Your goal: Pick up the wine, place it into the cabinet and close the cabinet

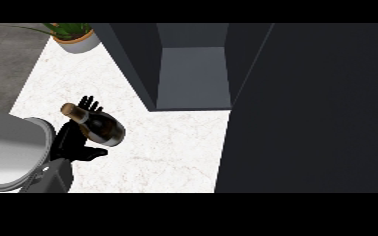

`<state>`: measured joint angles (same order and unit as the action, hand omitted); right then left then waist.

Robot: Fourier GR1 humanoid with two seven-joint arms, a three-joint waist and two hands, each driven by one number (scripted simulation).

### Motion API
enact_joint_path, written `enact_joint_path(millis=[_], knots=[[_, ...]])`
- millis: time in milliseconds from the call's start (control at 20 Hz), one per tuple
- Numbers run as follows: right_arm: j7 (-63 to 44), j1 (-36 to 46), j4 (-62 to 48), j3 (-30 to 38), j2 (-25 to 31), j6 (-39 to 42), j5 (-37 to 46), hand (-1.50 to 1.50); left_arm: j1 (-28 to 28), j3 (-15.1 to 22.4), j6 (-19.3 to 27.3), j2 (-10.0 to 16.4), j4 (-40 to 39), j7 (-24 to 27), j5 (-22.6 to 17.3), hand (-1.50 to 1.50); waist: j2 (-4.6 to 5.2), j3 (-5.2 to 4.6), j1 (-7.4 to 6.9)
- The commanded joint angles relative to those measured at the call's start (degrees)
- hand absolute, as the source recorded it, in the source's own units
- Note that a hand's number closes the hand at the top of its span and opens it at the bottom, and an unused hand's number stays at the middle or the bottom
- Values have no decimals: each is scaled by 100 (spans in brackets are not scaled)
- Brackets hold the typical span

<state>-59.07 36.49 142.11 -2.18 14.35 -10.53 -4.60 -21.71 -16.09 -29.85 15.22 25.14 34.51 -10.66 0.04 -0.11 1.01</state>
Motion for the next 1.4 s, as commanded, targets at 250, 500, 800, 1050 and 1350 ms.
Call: enact_joint_path(millis=[250,500,800,1050,1350], knots=[[-410,-139,468,282,54,30,-615,-150,-284,76,-686,89,-411,563,90,150,7,1,18],[-497,-91,592,219,79,-18,-522,-150,71,730,38,-218,98,1680,888,150,-11,-1,59],[-75,-456,483,423,28,124,-652,-150,-199,676,975,-551,505,1610,799,150,-15,12,-47],[-823,56,644,308,224,-79,-519,-150,259,820,2453,-1258,1319,1506,953,150,-74,13,-88],[-532,-184,574,433,183,9,-577,-150,444,1461,2905,-1508,2555,1338,691,150,-68,16,-85]])
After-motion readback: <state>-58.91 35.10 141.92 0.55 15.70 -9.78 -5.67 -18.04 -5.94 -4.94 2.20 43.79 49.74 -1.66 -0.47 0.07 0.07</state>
